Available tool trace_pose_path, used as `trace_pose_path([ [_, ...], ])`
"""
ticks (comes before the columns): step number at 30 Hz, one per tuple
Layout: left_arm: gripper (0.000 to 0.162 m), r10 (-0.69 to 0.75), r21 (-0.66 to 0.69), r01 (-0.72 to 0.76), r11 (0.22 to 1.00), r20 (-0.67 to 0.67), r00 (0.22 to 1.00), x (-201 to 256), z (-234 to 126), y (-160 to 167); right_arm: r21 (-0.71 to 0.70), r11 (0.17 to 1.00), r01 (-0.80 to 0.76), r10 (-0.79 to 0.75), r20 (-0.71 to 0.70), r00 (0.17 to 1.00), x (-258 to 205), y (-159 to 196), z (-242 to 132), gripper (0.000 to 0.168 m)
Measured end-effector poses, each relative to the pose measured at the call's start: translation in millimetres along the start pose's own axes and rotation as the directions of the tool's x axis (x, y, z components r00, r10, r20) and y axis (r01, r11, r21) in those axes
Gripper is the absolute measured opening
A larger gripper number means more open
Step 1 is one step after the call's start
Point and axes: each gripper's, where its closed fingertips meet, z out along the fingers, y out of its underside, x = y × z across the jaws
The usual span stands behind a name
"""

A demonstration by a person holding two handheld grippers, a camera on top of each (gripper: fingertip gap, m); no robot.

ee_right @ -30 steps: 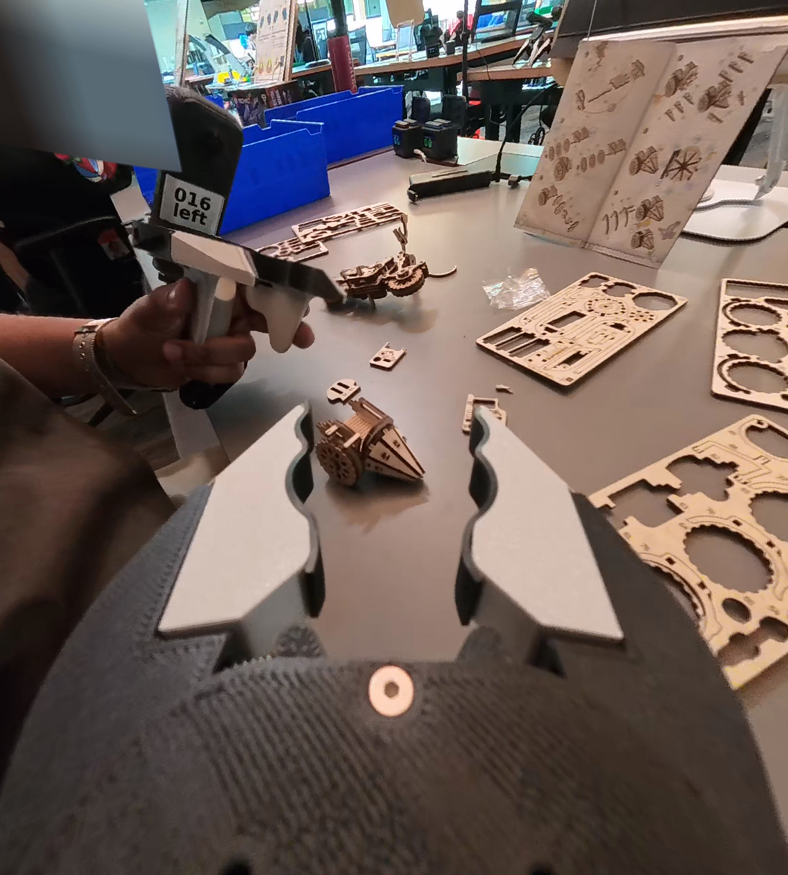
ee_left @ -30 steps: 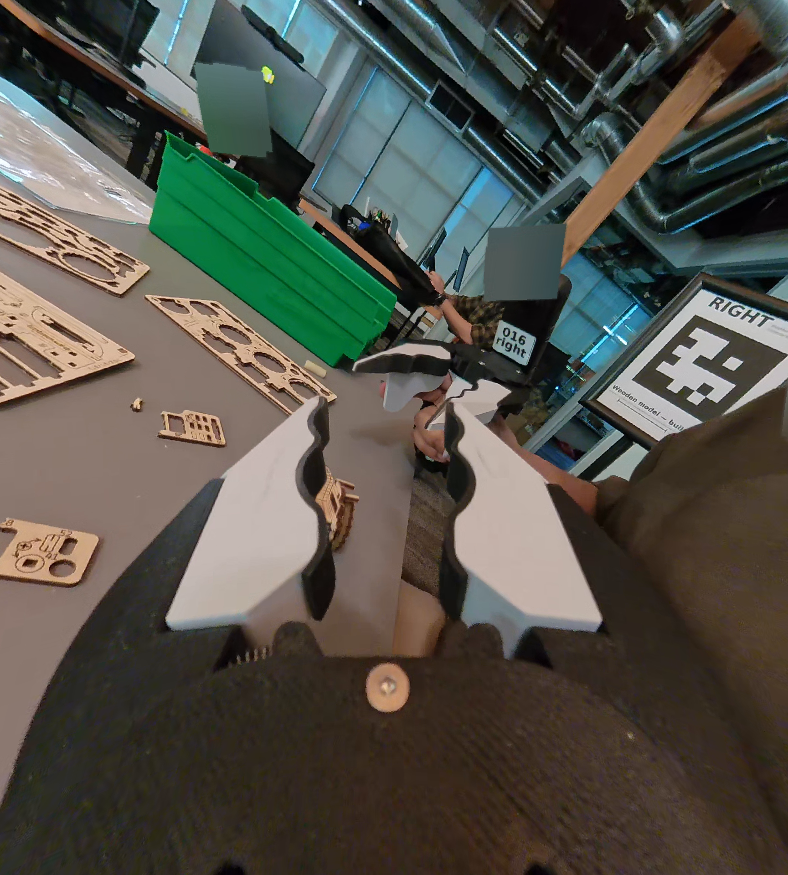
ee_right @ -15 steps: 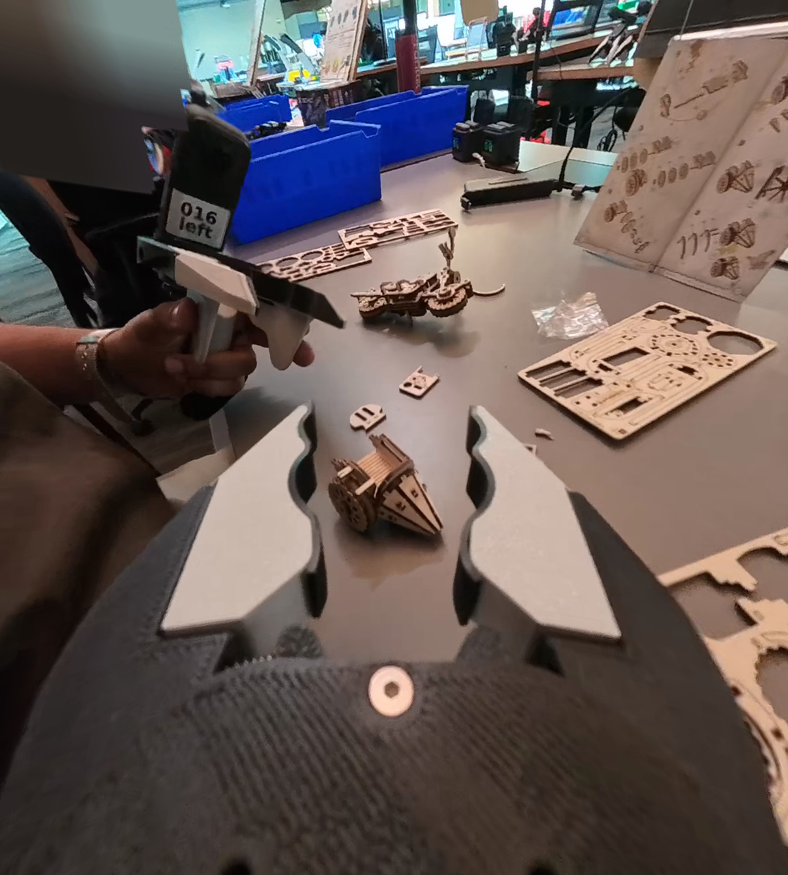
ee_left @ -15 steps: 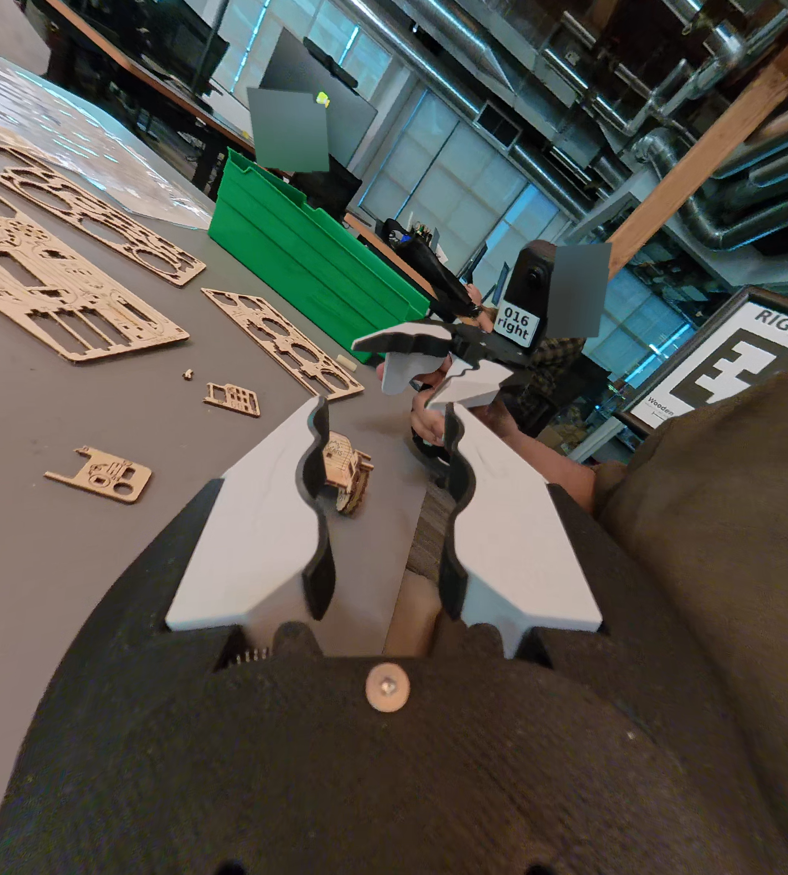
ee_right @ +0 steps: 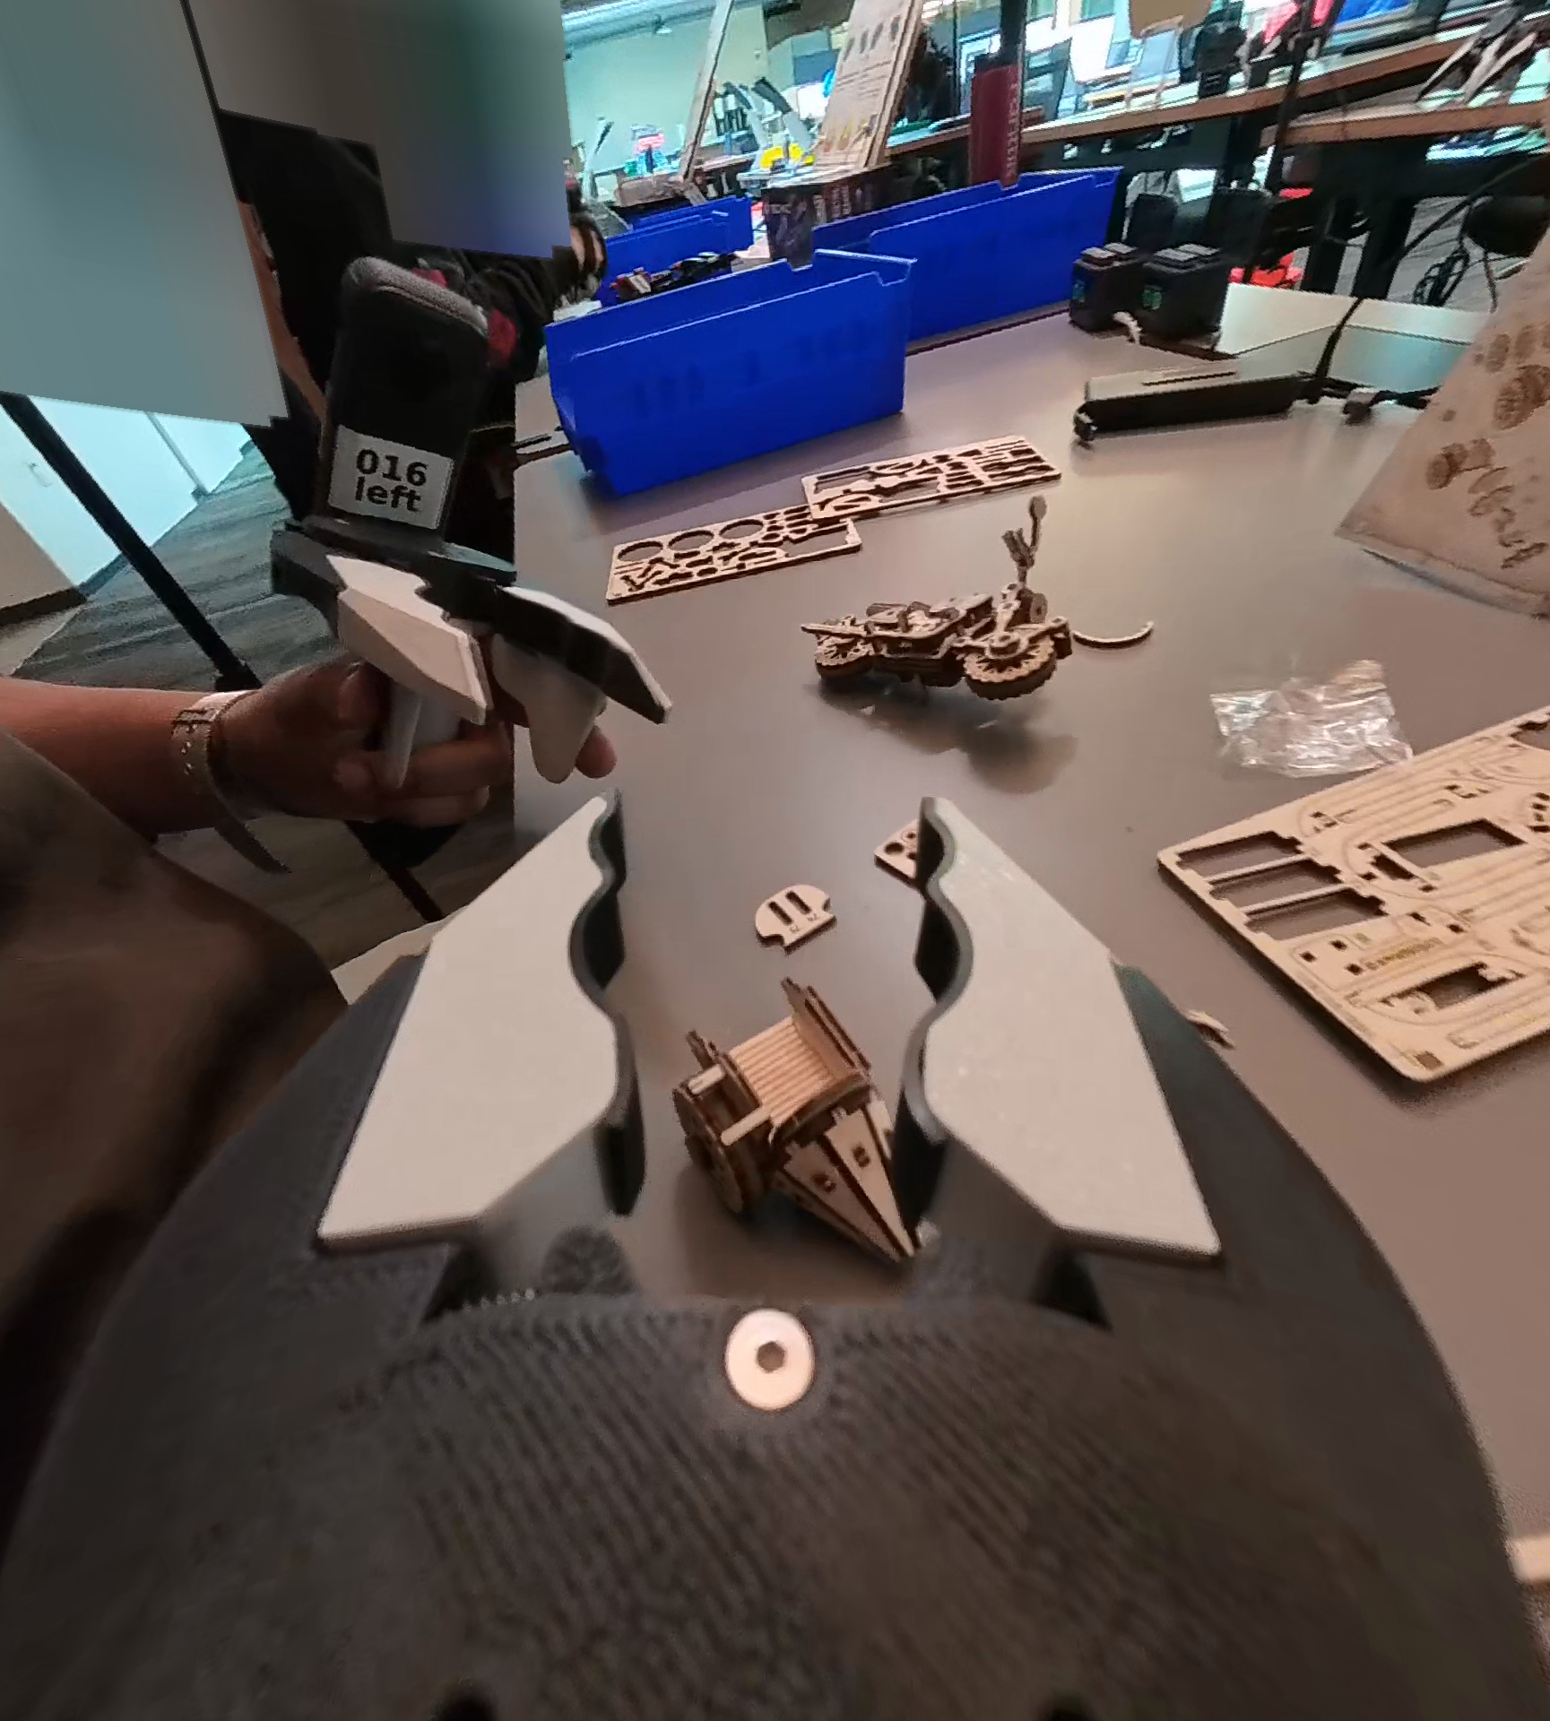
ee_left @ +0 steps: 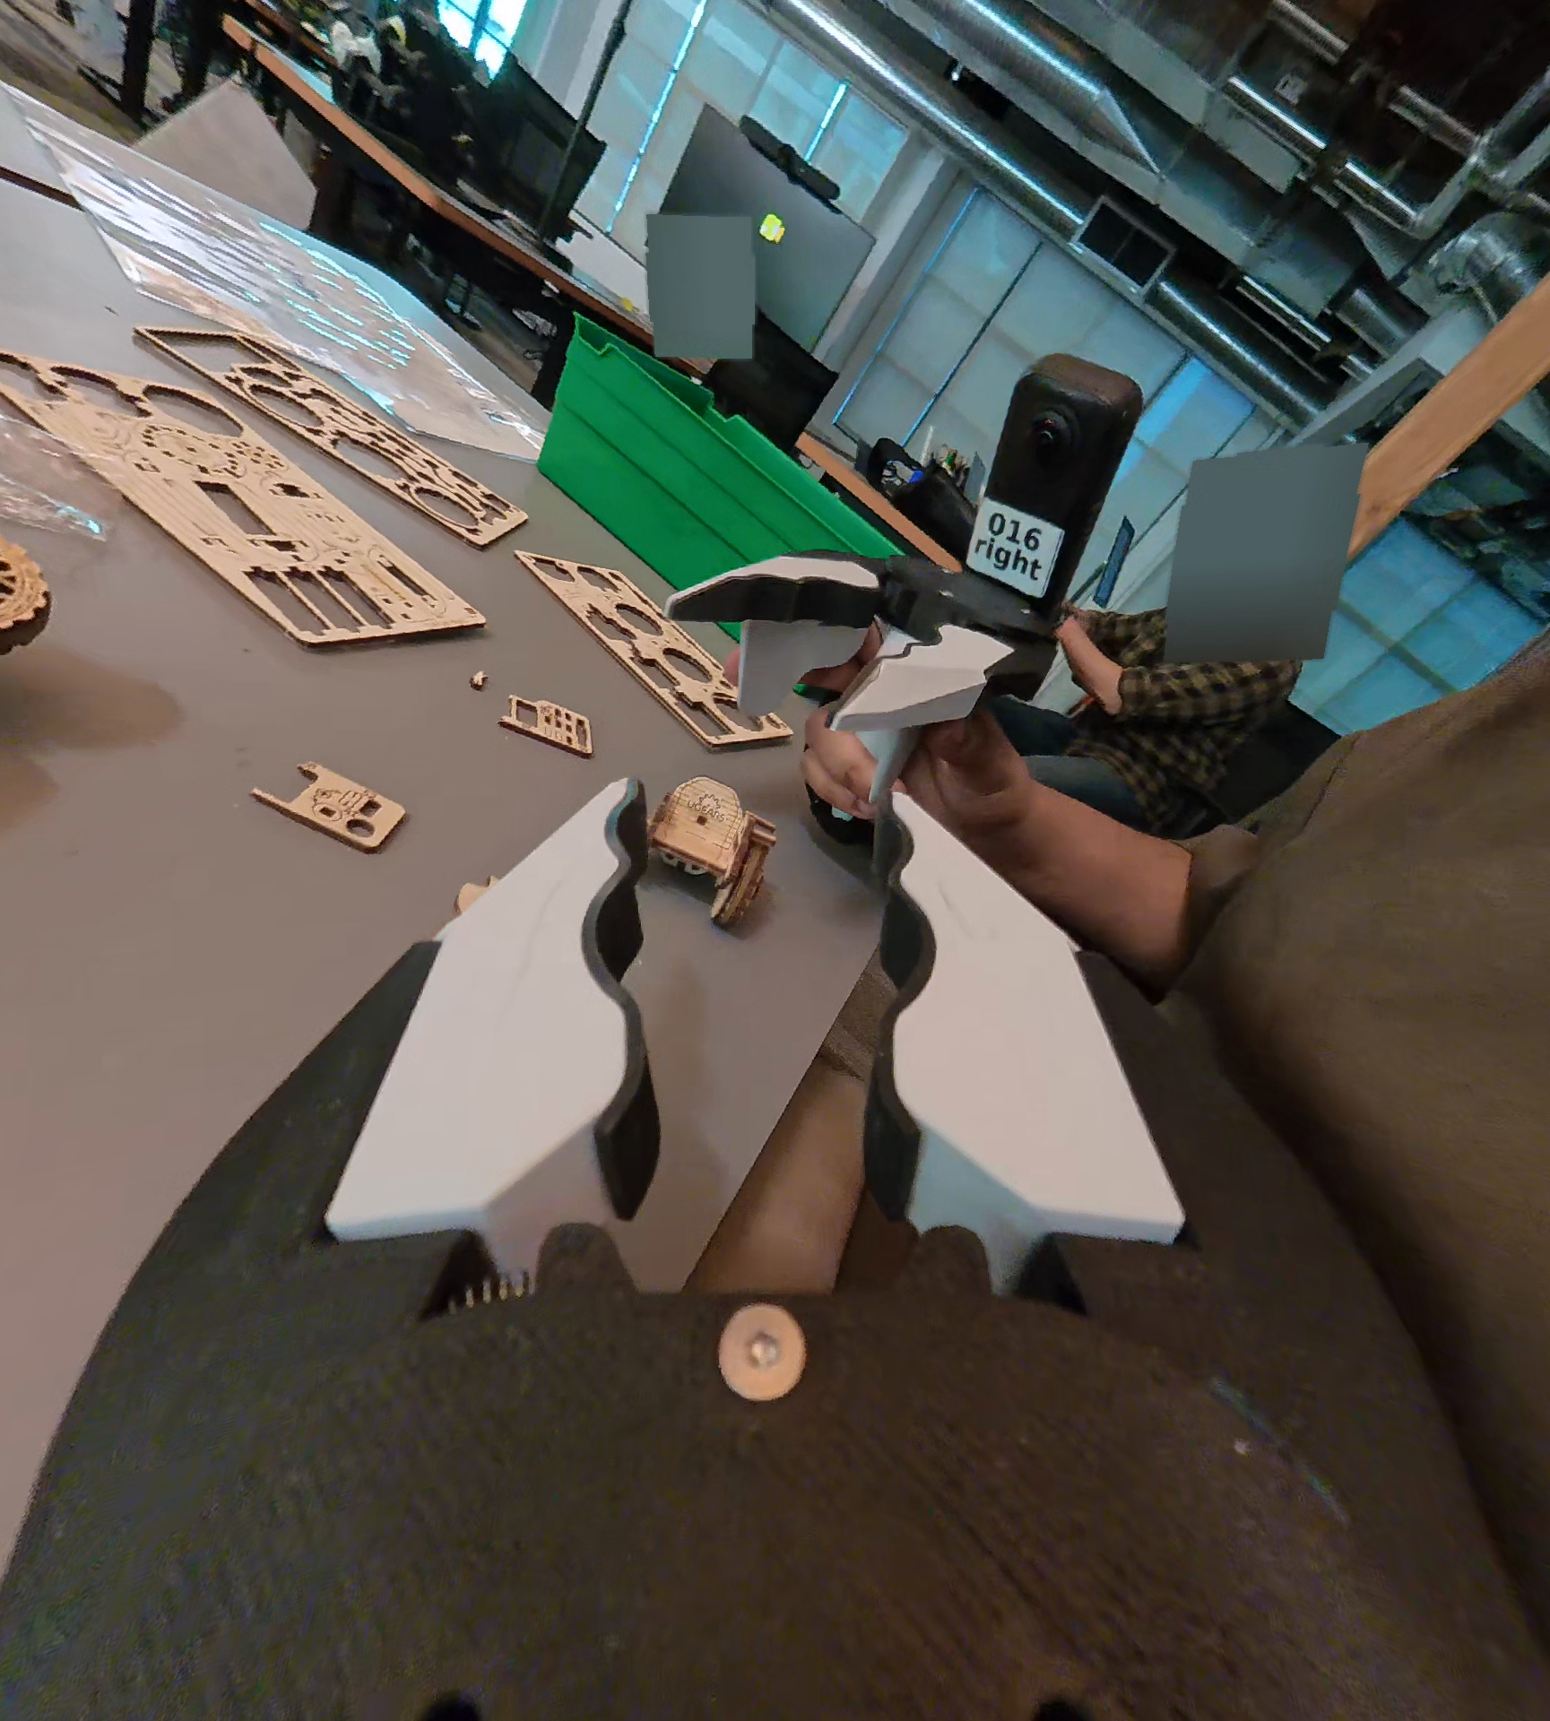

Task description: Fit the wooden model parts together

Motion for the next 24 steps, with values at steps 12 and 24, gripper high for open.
trace_pose_path([
  [12, 0.046, -0.006, -0.04, 0.005, 0.999, -0.026, 1.0, 2, 9, 6, 0.003, 1.0, 0.021, -0.021, -0.017, 1.0, -5, 0, -8, 0.062],
  [24, 0.046, -0.02, -0.069, 0.015, 0.998, -0.07, 0.997, 4, 20, 8, -0.028, 0.998, 0.053, -0.055, -0.047, 0.997, -9, 7, -15, 0.055],
])
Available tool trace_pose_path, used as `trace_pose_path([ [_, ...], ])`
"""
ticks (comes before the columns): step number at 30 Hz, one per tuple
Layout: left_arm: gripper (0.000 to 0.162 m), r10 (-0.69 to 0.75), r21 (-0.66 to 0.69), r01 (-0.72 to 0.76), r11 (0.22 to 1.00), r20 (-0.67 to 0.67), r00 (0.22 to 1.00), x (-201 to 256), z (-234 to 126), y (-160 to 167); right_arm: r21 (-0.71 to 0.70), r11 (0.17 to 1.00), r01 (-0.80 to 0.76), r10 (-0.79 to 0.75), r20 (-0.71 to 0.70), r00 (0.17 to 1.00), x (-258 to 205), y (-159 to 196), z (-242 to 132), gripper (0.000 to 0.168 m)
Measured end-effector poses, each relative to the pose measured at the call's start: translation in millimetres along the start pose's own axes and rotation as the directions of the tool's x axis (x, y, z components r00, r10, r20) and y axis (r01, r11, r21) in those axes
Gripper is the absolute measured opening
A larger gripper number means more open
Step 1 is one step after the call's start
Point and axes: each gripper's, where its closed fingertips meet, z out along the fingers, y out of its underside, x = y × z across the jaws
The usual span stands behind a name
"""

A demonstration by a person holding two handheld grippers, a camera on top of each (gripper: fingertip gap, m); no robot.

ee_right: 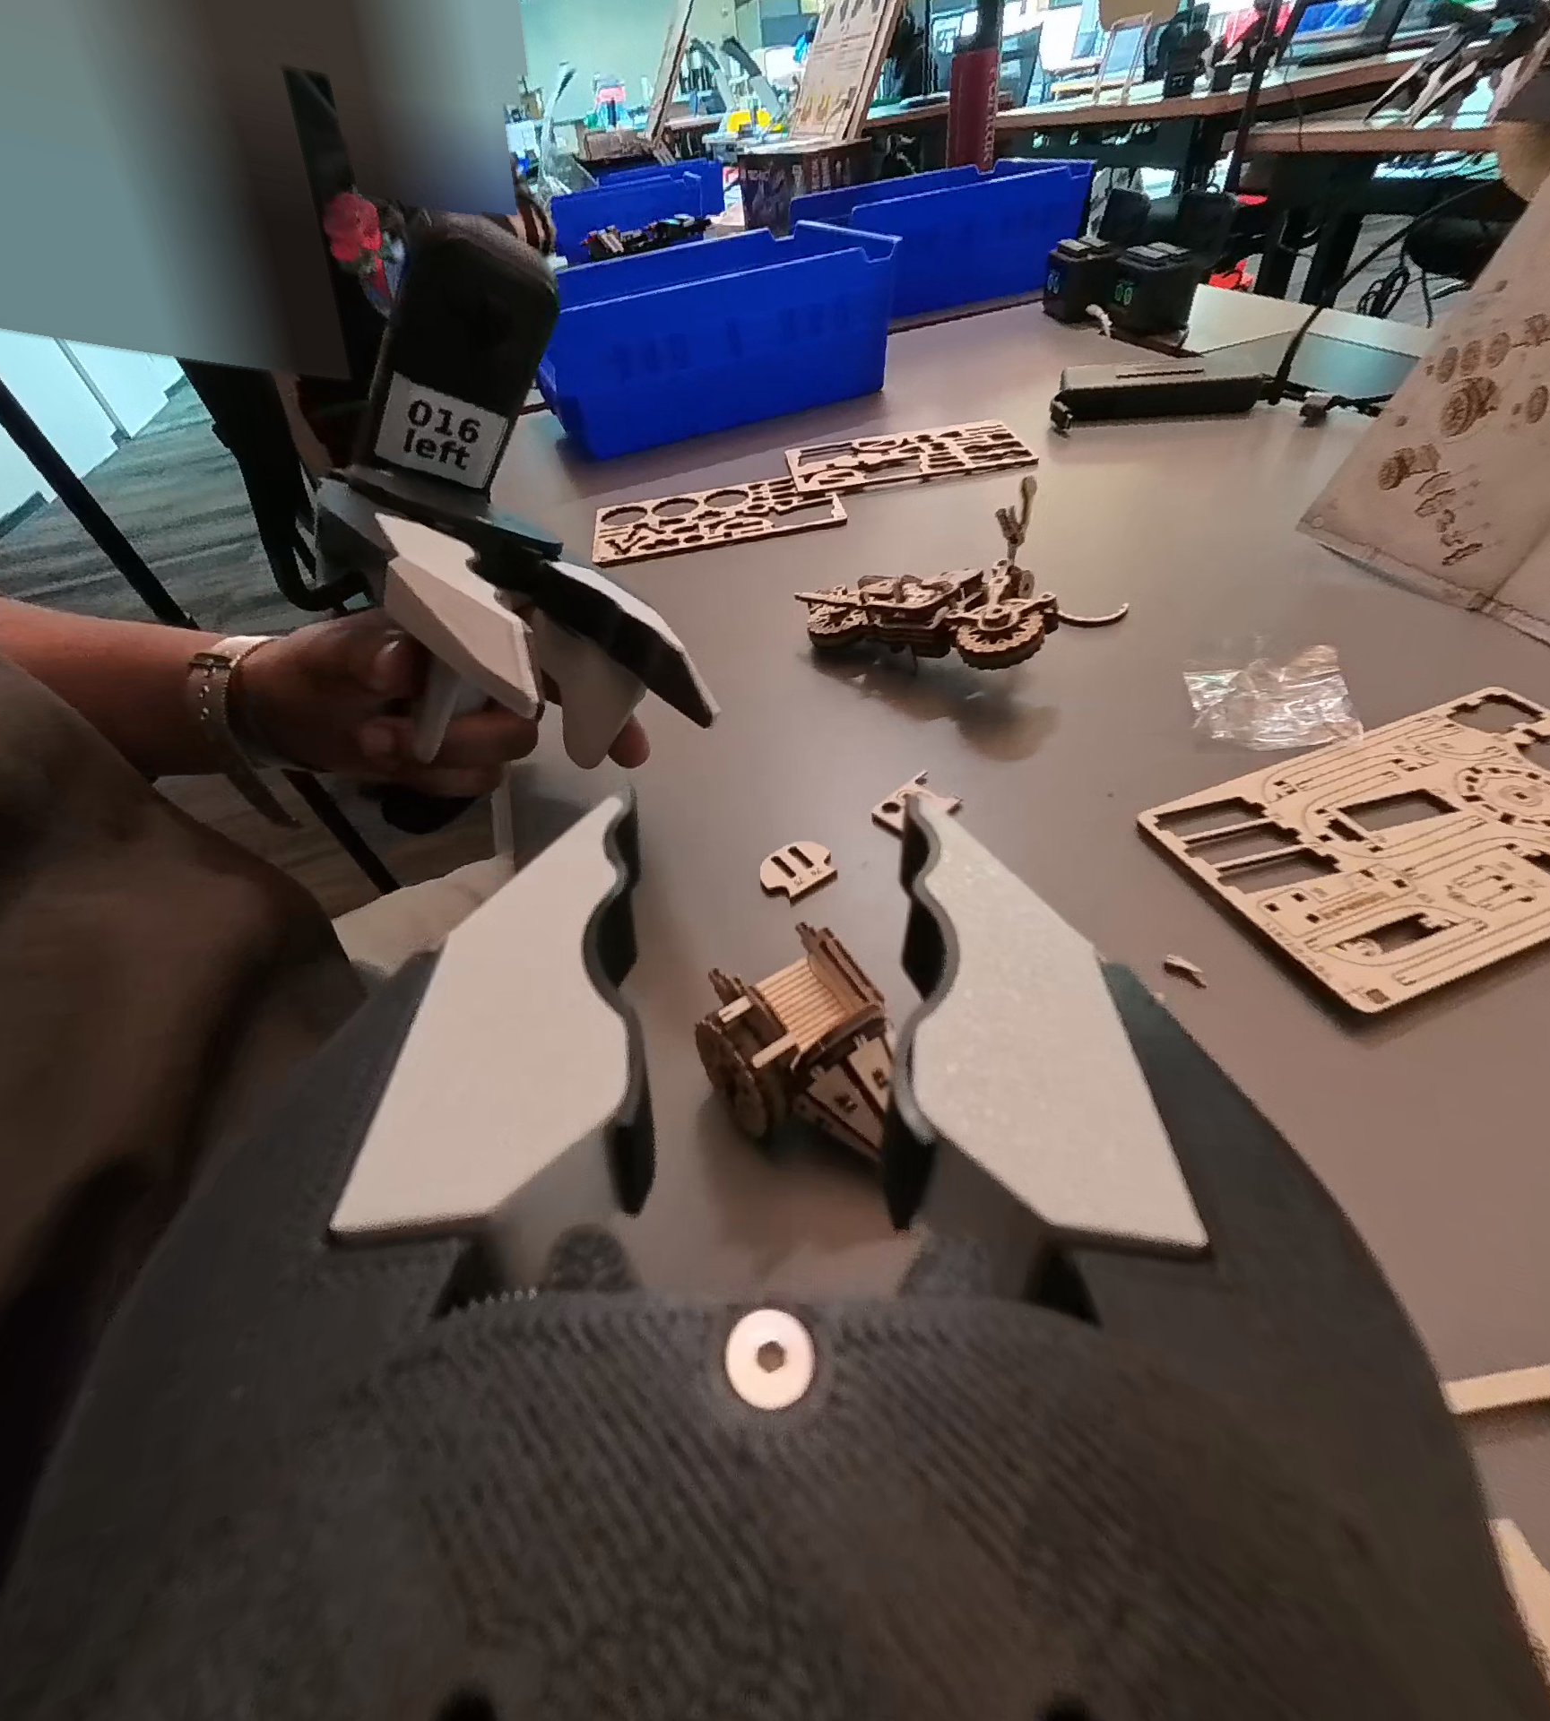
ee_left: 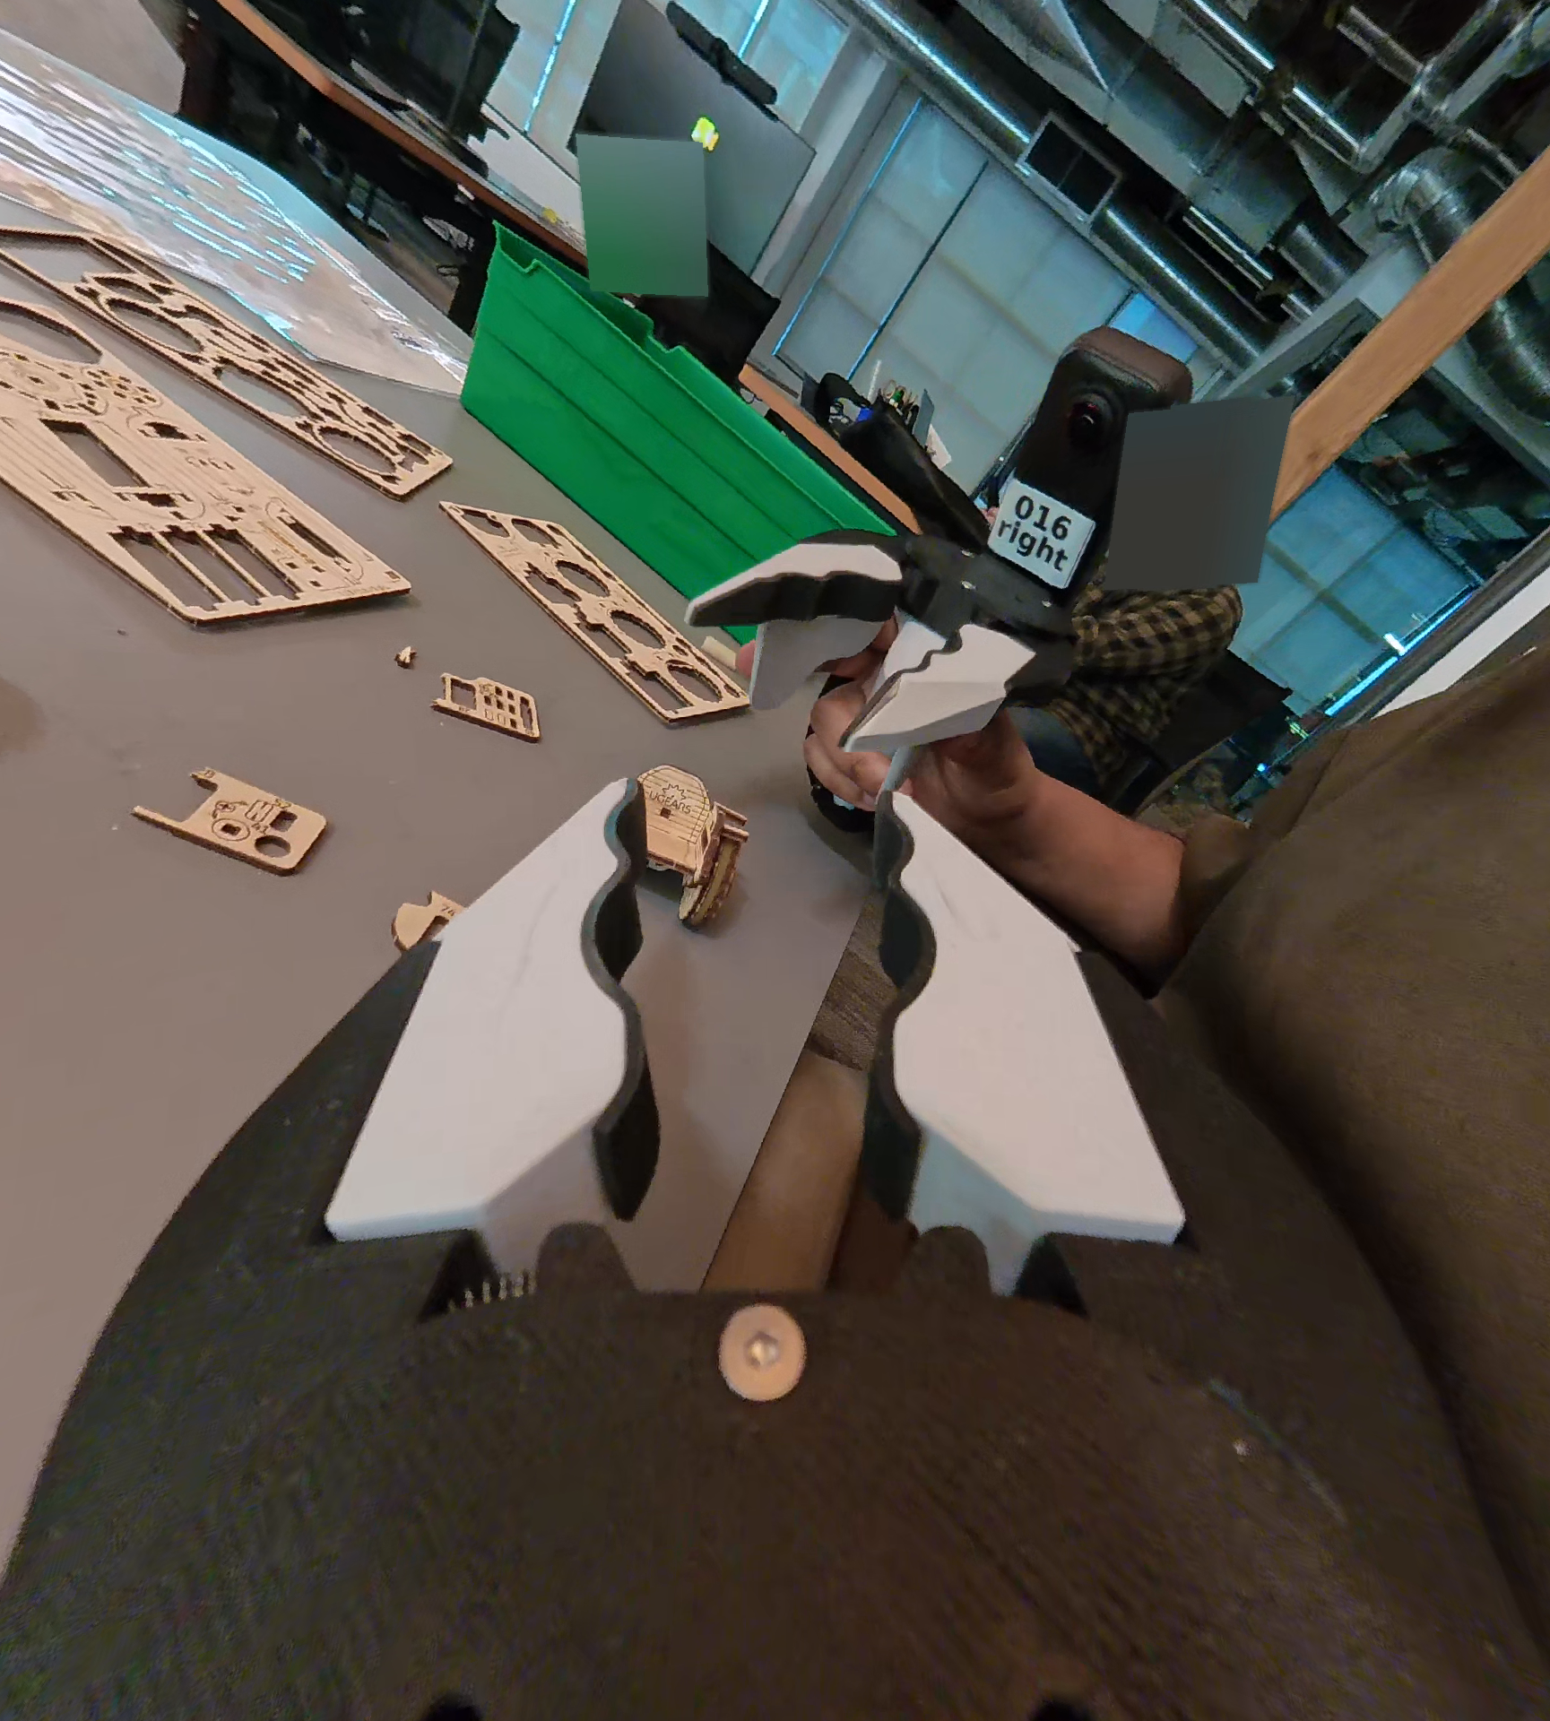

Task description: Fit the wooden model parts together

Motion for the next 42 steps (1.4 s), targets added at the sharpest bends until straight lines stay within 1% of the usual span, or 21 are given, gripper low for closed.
trace_pose_path([
  [9, 0.047, -0.006, 0.003, 0.006, 1.0, 0.003, 1.0, -1, 0, 0, -0.038, 0.993, 0.11, -0.11, 0.012, 0.994, -11, 3, 4, 0.049],
  [17, 0.047, -0.011, 0.003, 0.011, 1.0, 0.002, 1.0, -1, 0, 0, 0.009, 0.962, 0.275, -0.275, 0.014, 0.961, -27, -8, 1, 0.03],
  [20, 0.047, -0.011, 0.002, 0.011, 1.0, 0.001, 1.0, -1, 0, 0, 0.0, 0.95, 0.313, -0.313, 0.009, 0.95, -29, -6, 2, 0.025],
  [26, 0.047, -0.012, -0.002, 0.012, 1.0, 0.001, 1.0, -1, 1, 1, -0.021, 0.942, 0.335, -0.334, 0.021, 0.942, -32, -2, 4, 0.022],
  [36, 0.047, -0.015, -0.006, 0.015, 1.0, 0.001, 1.0, -1, 2, 2, -0.035, 0.937, 0.348, -0.347, 0.023, 0.938, -33, 0, 5, 0.022],
  [39, 0.047, -0.014, -0.006, 0.014, 1.0, 0.002, 1.0, -1, 1, 2, -0.03, 0.939, 0.342, -0.341, 0.023, 0.94, -32, 0, 4, 0.022],
  [42, 0.047, -0.015, -0.007, 0.015, 1.0, 0.001, 1.0, -1, 2, 2, -0.007, 0.952, 0.304, -0.304, 0.034, 0.952, -32, -3, 3, 0.022],
])
